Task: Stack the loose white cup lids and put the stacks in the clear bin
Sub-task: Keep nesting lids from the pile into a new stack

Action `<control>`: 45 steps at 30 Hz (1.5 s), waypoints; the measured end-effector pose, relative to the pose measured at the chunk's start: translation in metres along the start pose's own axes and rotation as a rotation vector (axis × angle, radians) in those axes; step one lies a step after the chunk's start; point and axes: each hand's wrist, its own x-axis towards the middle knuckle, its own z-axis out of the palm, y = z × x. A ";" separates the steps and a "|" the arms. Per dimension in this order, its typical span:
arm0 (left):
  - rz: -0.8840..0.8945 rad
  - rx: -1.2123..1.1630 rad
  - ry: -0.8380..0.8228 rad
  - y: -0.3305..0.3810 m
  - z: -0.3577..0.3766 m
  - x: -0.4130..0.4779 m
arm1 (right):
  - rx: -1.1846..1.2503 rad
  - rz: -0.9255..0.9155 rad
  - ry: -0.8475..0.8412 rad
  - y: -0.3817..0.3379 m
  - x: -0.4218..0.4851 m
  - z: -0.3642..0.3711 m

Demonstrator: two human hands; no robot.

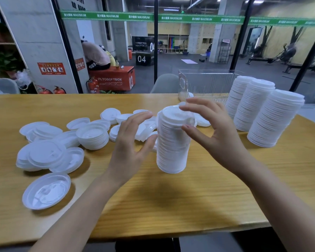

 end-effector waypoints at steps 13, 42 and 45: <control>-0.124 0.215 0.029 -0.017 -0.116 -0.051 | -0.023 -0.074 -0.232 -0.086 -0.033 0.118; -0.477 0.357 -0.248 -0.121 -0.067 -0.016 | -0.462 0.115 -0.622 -0.042 0.003 0.176; -0.473 0.371 -0.219 -0.115 -0.064 -0.014 | -0.397 0.067 -0.525 -0.042 -0.001 0.167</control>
